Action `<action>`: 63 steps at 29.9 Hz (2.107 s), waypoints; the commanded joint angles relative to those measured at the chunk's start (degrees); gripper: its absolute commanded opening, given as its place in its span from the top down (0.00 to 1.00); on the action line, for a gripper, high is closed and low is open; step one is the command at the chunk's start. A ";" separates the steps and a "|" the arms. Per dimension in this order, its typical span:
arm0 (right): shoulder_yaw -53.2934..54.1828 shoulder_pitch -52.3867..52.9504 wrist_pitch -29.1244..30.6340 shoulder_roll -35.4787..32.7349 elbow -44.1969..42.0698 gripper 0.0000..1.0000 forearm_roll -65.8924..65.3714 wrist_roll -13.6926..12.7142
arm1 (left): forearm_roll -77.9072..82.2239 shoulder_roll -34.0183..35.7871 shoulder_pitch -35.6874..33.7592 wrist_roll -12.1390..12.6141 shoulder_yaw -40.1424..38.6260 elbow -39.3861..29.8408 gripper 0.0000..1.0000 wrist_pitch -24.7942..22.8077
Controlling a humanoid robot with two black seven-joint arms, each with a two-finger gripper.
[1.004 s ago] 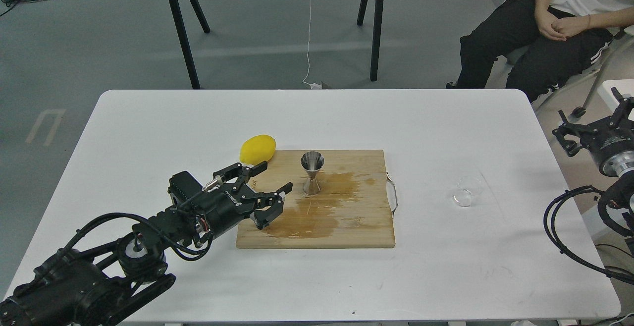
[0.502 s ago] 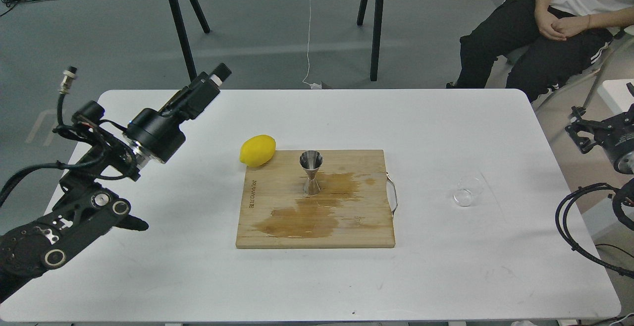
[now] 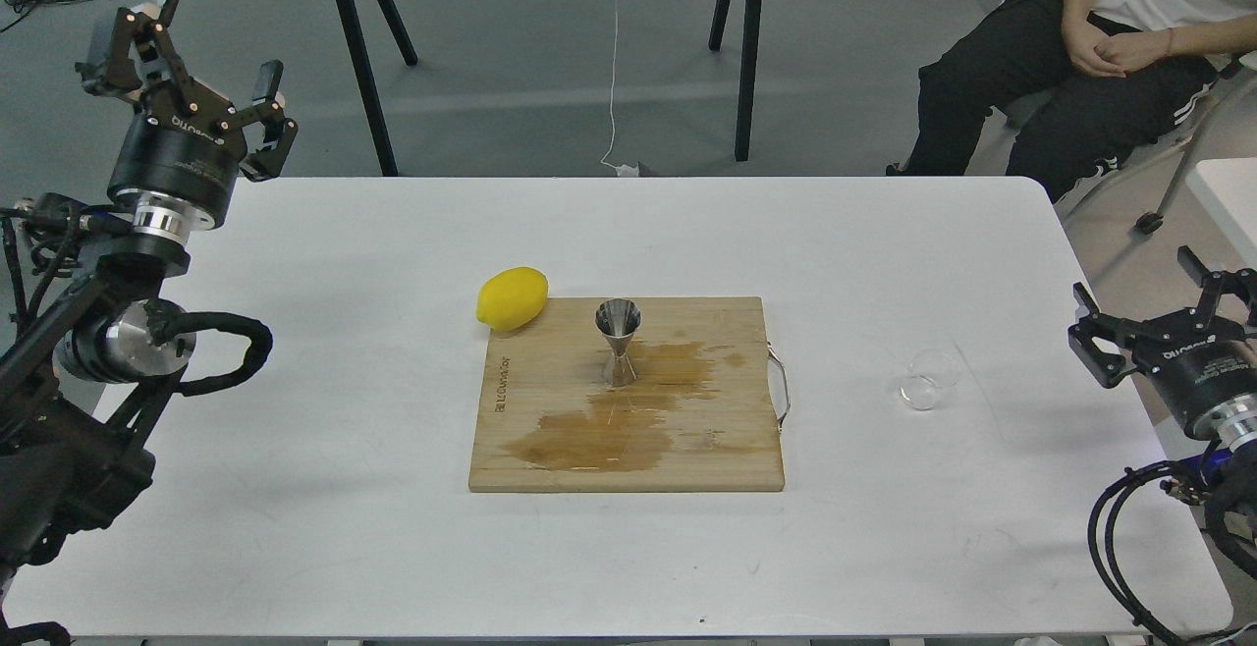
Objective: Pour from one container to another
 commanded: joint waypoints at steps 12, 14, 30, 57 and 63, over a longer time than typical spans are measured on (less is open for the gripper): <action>-1.75 -13.12 -5.48 5.64 11.74 0.01 6.16 -0.31 | -5.62 -1.15 -0.76 0.78 0.00 1.98 0.00 -0.73; -3.59 -9.26 -9.61 5.82 11.56 0.00 6.16 -0.22 | -5.62 -0.97 -0.76 0.78 0.00 1.80 0.00 -0.37; -8.35 5.87 -30.64 11.18 3.92 0.01 4.84 -0.14 | -5.62 -0.44 -0.41 0.25 -0.35 1.63 0.00 0.07; -9.58 10.97 -30.72 15.84 -2.41 0.56 4.22 -0.22 | -5.53 0.17 -0.32 0.07 -0.27 1.63 0.00 0.42; -9.85 10.89 -30.64 14.96 0.91 0.56 4.05 -0.75 | -5.62 0.87 -0.32 0.07 -0.27 1.63 0.00 0.42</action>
